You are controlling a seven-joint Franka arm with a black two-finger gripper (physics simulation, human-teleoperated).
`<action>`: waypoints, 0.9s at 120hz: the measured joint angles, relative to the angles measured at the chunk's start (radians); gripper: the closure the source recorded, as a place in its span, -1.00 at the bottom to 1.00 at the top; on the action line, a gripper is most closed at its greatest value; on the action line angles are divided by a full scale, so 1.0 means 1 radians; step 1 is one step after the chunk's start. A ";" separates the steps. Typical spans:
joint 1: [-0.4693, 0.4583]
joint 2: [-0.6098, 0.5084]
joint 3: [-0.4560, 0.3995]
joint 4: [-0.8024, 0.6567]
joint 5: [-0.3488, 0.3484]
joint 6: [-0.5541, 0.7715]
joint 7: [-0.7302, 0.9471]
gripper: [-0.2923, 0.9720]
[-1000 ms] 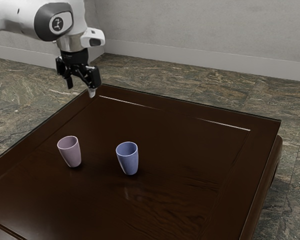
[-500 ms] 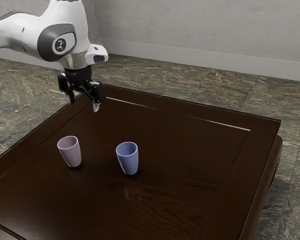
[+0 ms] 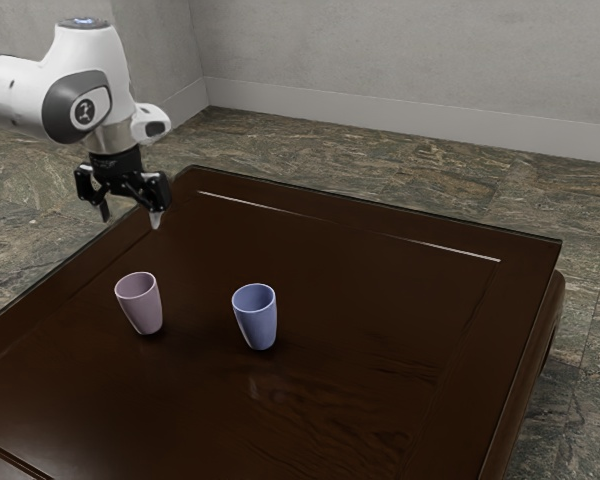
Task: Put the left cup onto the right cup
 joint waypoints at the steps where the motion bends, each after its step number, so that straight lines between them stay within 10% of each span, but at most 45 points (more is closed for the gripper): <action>1: 0.001 0.000 0.002 0.000 0.000 0.001 0.000 -0.54; 108: -0.020 0.092 0.028 -0.101 -0.010 0.224 0.015 -0.54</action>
